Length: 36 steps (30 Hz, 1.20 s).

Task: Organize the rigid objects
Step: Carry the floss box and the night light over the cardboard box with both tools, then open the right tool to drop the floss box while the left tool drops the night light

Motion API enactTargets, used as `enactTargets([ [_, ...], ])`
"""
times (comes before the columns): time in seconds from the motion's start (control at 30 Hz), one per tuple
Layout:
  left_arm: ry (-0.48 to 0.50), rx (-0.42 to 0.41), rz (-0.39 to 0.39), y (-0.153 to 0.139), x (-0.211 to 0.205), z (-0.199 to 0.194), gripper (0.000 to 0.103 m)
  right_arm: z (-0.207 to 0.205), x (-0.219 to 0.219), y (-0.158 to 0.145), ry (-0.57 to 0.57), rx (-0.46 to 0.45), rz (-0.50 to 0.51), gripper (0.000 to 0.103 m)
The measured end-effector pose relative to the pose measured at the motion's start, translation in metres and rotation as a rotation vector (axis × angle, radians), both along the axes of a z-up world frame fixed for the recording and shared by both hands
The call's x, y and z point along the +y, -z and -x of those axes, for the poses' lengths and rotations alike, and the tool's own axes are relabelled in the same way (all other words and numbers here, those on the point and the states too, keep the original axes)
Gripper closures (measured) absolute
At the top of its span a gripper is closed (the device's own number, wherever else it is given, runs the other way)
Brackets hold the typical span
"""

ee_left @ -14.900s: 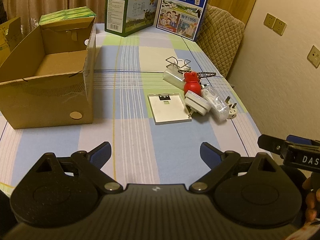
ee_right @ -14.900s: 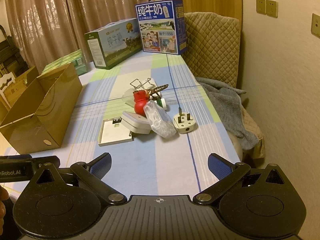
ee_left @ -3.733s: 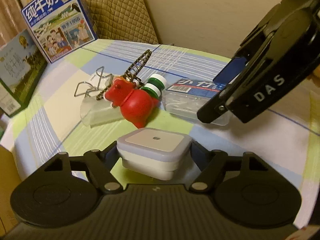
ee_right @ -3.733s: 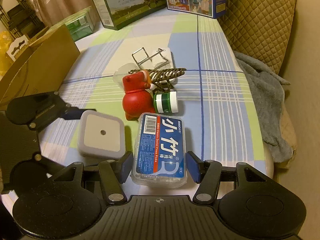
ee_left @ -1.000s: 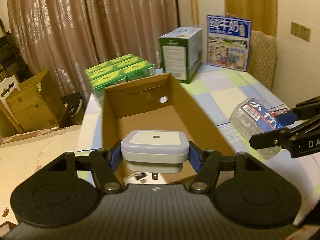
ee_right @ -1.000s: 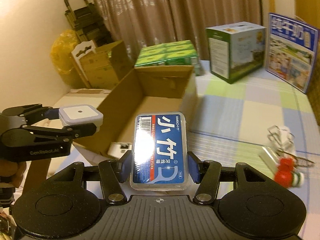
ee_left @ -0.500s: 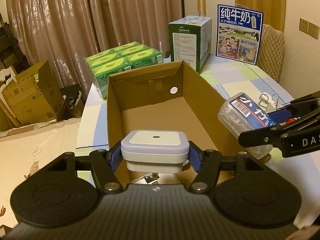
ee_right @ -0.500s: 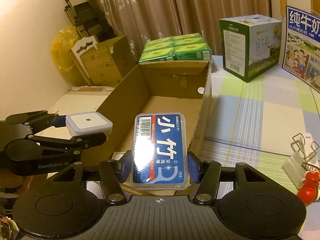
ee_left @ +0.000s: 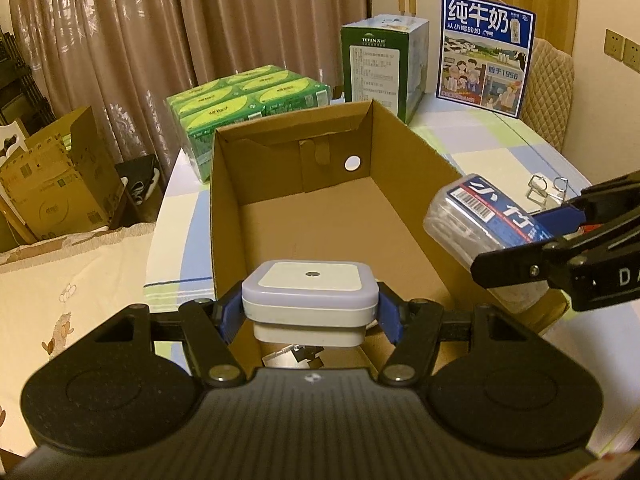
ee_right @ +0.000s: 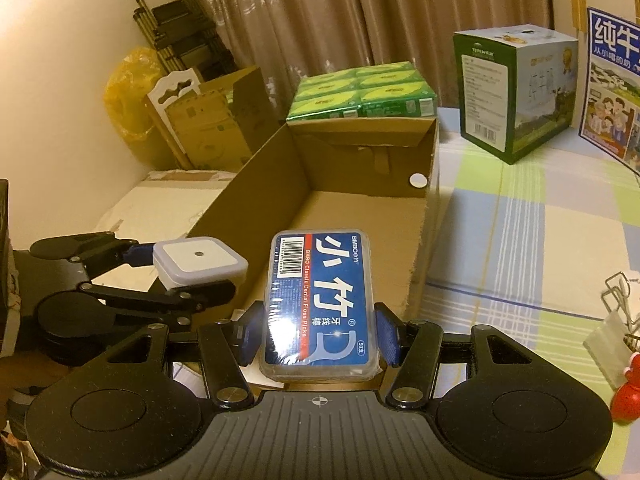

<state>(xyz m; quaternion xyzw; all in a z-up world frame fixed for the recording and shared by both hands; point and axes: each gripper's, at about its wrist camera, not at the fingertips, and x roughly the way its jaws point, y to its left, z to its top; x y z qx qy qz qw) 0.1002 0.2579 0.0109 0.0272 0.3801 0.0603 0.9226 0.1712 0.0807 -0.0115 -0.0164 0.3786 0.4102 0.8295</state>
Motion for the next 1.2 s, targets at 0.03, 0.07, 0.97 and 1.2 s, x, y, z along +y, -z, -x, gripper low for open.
enactTargets([
  [0.03,0.001,0.002,0.0,0.001,0.0,0.0,0.041,0.0,0.001,0.001,0.0,0.002,0.001,0.049],
  [0.07,0.002,0.004,0.001,0.001,0.0,0.0,0.041,0.0,0.001,0.002,0.001,0.004,0.001,0.049],
  [0.97,-0.042,-0.034,0.014,-0.013,0.006,0.006,0.035,-0.001,-0.003,0.004,0.03,0.027,-0.004,0.049],
  [1.2,-0.044,-0.036,0.014,-0.016,0.006,0.009,0.035,0.001,-0.002,0.004,0.034,0.026,0.001,0.049],
])
